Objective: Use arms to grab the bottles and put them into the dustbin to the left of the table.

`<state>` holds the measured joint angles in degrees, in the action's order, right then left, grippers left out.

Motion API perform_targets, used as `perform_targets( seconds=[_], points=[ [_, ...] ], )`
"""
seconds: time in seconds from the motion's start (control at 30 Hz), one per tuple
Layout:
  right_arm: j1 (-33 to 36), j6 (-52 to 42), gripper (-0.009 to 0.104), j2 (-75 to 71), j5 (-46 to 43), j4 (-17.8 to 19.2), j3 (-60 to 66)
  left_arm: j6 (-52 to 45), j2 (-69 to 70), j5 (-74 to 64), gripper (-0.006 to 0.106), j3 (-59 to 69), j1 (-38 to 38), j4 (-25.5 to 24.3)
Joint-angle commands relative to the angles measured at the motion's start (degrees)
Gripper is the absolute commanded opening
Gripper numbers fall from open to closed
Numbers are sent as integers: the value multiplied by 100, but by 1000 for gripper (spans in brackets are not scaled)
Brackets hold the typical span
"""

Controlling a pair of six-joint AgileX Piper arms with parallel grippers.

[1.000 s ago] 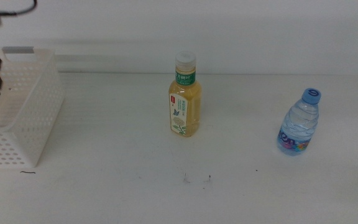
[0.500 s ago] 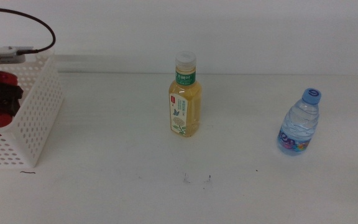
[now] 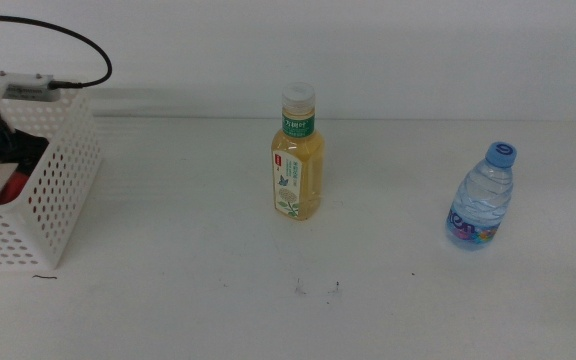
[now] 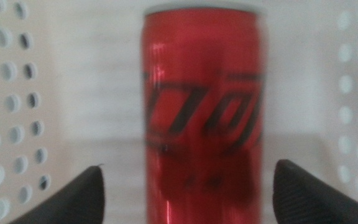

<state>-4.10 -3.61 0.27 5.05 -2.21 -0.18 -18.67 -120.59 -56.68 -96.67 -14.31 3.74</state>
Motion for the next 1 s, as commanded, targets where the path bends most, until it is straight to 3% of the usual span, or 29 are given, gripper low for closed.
perform_targets(
  seconds=[0.0,0.3,0.47,0.57,0.77,0.97],
  points=[
    [-44,-26,88,-27,-37,14,18,159,134,-96,94,-61,16,-147],
    [-44,-26,88,-27,-37,14,18,636,1397,-770,94,-61,66,-120],
    [-44,-26,88,-27,-37,14,18,755,2474,-685,94,215,635,31],
    [-44,-26,88,-27,-37,14,18,907,3190,-104,94,819,1210,-37],
    [-44,-26,88,-27,-37,14,18,949,4518,2182,94,2688,2477,677],
    [-44,-26,88,-27,-37,14,18,910,5174,4588,94,4463,3878,752]
  ],
)
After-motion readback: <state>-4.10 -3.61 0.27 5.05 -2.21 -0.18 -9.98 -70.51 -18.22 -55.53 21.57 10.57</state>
